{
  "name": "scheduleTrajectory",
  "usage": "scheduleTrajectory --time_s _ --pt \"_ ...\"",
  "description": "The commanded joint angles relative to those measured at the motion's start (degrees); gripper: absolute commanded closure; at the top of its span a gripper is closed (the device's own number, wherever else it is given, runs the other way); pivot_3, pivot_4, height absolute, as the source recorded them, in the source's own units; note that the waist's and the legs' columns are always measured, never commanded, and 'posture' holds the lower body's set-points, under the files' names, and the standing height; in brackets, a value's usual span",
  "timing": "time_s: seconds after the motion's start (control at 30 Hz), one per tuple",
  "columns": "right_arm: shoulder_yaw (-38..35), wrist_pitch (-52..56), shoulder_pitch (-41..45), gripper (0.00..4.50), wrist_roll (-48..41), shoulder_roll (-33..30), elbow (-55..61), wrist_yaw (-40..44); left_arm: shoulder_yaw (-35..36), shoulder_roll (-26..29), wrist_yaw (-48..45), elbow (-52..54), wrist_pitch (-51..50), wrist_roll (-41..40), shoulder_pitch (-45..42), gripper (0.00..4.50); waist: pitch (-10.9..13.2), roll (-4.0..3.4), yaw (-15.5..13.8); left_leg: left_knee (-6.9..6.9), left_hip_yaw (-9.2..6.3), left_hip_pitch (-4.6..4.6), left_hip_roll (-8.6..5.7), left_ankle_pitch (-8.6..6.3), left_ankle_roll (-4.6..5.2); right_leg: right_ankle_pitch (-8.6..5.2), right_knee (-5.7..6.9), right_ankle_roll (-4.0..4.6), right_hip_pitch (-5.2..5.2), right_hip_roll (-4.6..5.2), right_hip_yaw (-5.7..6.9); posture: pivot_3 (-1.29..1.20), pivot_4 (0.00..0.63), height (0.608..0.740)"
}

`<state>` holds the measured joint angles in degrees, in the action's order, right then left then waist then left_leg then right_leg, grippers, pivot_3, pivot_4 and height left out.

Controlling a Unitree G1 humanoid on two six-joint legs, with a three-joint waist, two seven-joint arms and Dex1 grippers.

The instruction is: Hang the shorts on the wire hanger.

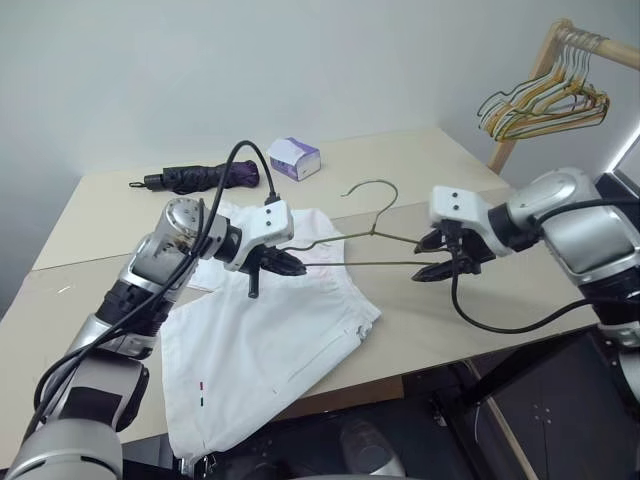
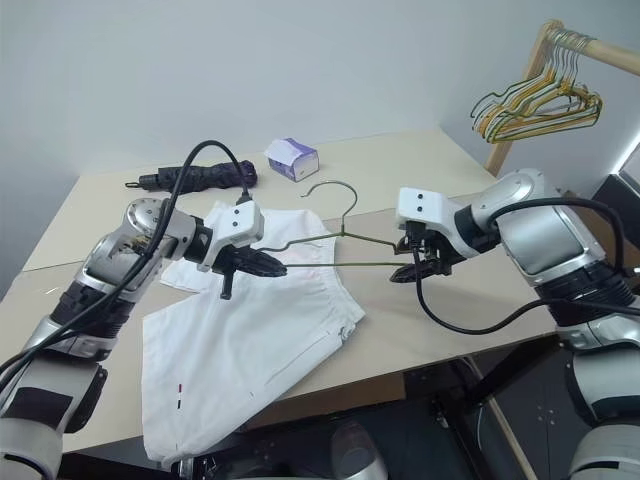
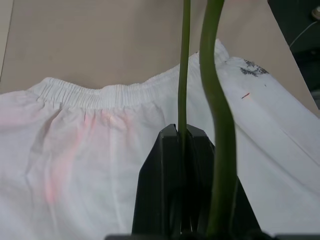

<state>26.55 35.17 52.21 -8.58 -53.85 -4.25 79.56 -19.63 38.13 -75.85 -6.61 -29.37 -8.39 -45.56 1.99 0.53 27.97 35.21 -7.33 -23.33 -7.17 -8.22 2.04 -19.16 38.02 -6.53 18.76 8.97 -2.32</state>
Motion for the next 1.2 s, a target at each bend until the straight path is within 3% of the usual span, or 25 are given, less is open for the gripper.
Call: scheduleTrajectory --time_s 0.03,0.2,0.43,0.7,0.93,1.03,1.1,1.2 --pt "-0.46 -1.68 0.97 2.71 2.08 0.38 -0.01 1.39 1.85 0.62 -0.33 1.59 1.02 -0.85 -0.34 4.5 0.0 0.0 -0.06 0.0 0.0 0.0 0.0 0.0 0.0 0.0 0.0 0.0 0.0 0.0 0.0 -0.43 0.0 0.74" --pt "-0.83 -2.21 0.49 4.38 3.85 1.2 -0.25 1.85 1.88 0.87 -1.15 1.47 1.87 -1.07 -0.29 4.5 0.0 0.0 -0.03 0.02 0.0 0.0 0.0 0.0 0.0 0.0 0.0 0.0 0.0 0.0 0.0 -0.43 0.0 0.74" --pt "-2.29 -1.99 -0.57 4.48 3.98 1.06 0.79 2.67 1.97 0.92 -2.21 0.69 3.91 -1.32 -0.09 4.5 0.0 0.0 0.02 0.02 -0.01 0.0 0.0 0.0 0.0 0.0 0.0 0.0 -0.02 0.0 0.01 -0.44 0.0 0.74" --pt "-6.31 2.98 -5.56 4.5 0.44 -1.75 5.88 3.32 7.57 0.1 -3.35 -7.57 13.79 -4.23 -0.55 2.17 0.0 0.0 0.08 0.03 -0.02 0.0 0.0 0.0 0.0 0.0 0.01 0.0 -0.01 0.01 0.02 -0.44 0.0 0.74" --pt "-17.88 18.34 -19.22 4.5 -9.17 -5.83 13.31 -1.11 15.91 2.17 -1.86 -13.42 15.18 -7.34 -0.62 0.05 -0.01 0.01 -0.09 0.04 -0.03 -0.07 0.0 0.0 0.01 0.0 0.0 0.0 0.04 0.02 0.04 -0.42 0.0 0.74" --pt "-24.65 25.61 -26.85 4.5 -13.58 -5.03 15.18 -5.13 19.66 2.47 -0.47 -9.97 15.59 -9.89 3.31 0.01 -0.03 0.01 -0.25 0.04 -0.03 -0.12 0.01 0.0 0.01 0.0 0.02 0.0 0.12 0.02 0.02 -0.41 0.0 0.74" --pt "-28.61 32.47 -29.71 4.5 -16.32 -2.78 15.2 -8.99 24.22 -0.2 2.34 -5.87 20.23 -12.98 7.66 0.01 -0.07 -0.02 -0.27 0.06 -0.02 -0.1 0.01 0.0 0.01 0.01 0.05 0.01 0.1 0.03 0.02 -0.41 0.0 0.74" --pt "-32.54 41.33 -32.67 4.5 -18.92 1.0 14.08 -14.6 23.55 4.22 -3.38 2.12 10.34 -18.19 11.29 0.01 -0.14 0.04 -0.59 0.1 -0.02 -0.09 0.03 0.0 0.01 0.13 0.05 0.18 0.06 0.02 0.01 -0.4 0.0 0.74"
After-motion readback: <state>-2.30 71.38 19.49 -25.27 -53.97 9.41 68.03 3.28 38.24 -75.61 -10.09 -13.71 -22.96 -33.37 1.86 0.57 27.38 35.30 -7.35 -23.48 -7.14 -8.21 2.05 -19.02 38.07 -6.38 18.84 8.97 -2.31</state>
